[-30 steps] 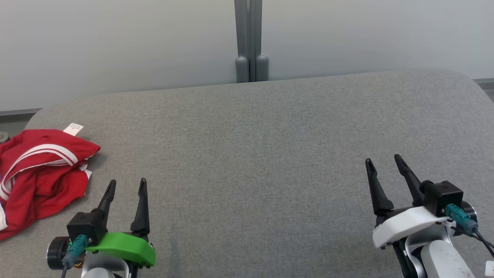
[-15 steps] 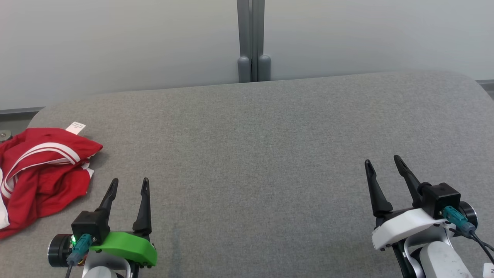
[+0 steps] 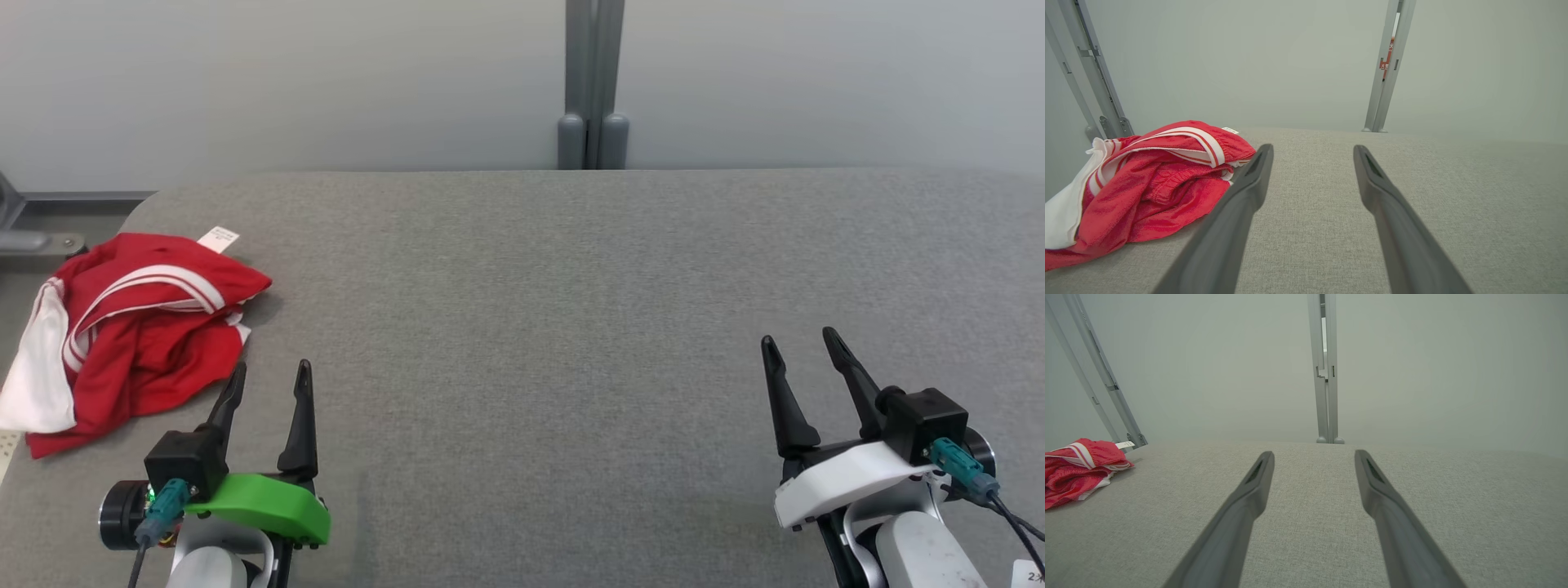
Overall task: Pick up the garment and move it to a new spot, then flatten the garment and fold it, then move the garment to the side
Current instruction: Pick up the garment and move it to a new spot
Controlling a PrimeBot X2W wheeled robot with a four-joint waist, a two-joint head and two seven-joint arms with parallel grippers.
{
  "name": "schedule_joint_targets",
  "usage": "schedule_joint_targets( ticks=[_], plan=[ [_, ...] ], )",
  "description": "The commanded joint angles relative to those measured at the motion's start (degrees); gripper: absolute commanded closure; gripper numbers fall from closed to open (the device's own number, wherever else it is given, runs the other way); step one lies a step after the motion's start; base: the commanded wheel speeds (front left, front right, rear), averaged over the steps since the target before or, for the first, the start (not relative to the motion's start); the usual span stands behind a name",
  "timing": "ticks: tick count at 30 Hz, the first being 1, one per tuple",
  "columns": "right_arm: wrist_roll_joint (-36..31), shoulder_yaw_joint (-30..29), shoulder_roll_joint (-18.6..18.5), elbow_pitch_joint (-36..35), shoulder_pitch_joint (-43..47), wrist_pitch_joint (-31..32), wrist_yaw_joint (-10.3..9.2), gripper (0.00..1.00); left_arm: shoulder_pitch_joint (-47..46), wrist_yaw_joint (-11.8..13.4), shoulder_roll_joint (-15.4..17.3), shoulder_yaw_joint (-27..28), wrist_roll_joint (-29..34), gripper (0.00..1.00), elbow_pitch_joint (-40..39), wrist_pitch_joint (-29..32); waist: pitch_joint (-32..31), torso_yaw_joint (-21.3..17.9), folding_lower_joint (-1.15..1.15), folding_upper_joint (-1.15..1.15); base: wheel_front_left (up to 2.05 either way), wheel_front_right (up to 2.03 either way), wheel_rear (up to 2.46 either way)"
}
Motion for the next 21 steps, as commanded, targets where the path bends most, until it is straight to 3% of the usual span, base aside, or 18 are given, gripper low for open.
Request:
schedule_joint_targets(
  ticks=[1, 16, 21],
  plan=[
    [0.43, 0.35, 0.12, -0.22, -0.17, -0.39, 0.0, 0.0, -0.99, -0.16, 0.11, 0.5, -0.21, 0.0, 0.17, -0.19, 0.63, 3.56, 0.0, 0.0, 0.0, 0.0, 0.0],
    [0.04, 2.5, 1.2, -2.79, -1.04, 0.08, -0.01, 0.0, -1.2, -0.03, -0.56, 4.86, 0.35, 0.0, -0.58, -0.19, 2.59, 17.53, 0.0, 0.0, 0.0, 0.0, 0.0],
    [-0.4, 2.35, 1.17, -3.76, -1.26, 0.61, -0.01, 0.0, -1.19, -0.05, -0.96, 5.71, 0.33, 0.0, -0.93, -0.18, 3.52, 19.52, 0.0, 0.0, 0.0, 0.0, 0.0]
  ],
)
